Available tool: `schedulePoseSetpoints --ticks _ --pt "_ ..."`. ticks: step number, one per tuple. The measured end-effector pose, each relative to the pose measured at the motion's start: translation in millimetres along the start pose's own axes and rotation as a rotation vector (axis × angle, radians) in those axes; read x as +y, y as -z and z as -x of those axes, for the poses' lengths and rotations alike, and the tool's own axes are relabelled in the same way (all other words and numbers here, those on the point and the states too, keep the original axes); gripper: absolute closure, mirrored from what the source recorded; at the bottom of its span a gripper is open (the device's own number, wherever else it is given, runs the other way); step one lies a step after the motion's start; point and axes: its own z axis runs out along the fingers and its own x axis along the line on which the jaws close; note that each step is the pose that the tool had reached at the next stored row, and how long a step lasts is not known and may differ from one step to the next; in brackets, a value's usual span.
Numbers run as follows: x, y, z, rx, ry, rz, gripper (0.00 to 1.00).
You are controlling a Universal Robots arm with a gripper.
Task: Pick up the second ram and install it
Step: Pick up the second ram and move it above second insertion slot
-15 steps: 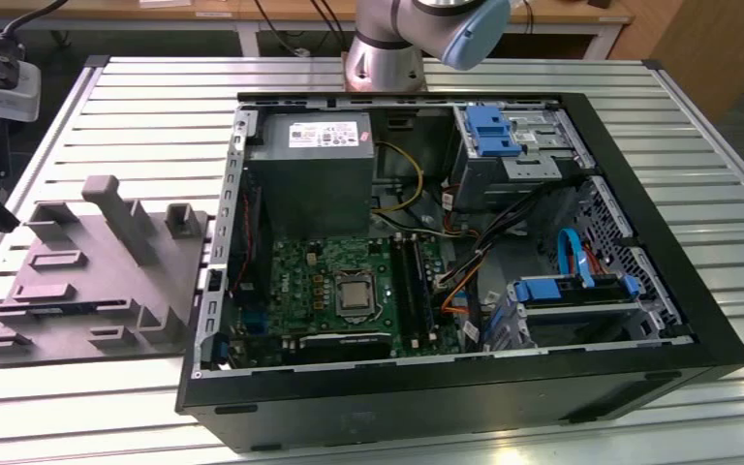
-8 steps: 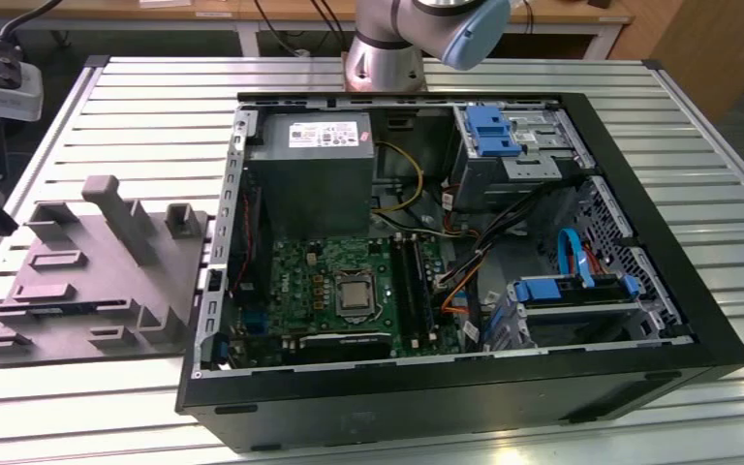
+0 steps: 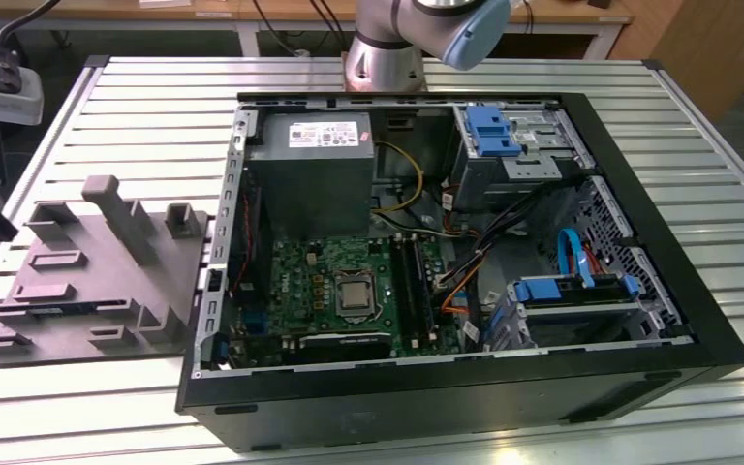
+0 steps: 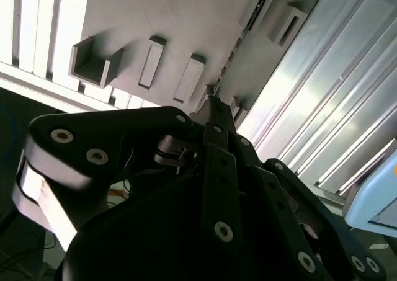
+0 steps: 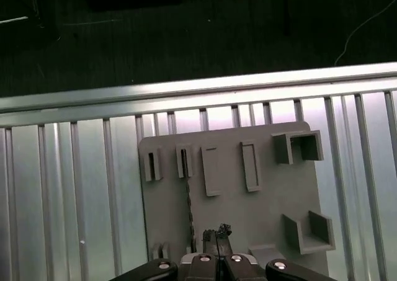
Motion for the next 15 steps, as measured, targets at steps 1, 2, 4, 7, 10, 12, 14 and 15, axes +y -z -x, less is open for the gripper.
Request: schedulePoseSetpoints --ticks 1,2,4,7,10,12,14,15 --pt "0.0 -0.7 -0.7 0.0002 0.006 -0.0004 0.90" --pt "-0.1 -1.6 -1.2 0.0004 0.012 -0.0006 0.90" --pt "-0.2 -3.5 -2.4 0.0009 0.022 -0.0002 0.90" --pt "-0.6 -7.0 -4.3 0.0014 0.030 0.0002 0.90" --pt "-1.0 -11.0 -6.3 0.0015 0.033 0.0003 0.90" --pt "-1.8 -13.1 -6.9 0.0016 0.035 0.0004 0.90" --pt "-3.2 -14.5 -7.2 0.0020 0.036 0.0011 0.90" --pt "-3.8 -15.3 -7.3 0.0020 0.037 0.0012 0.90"
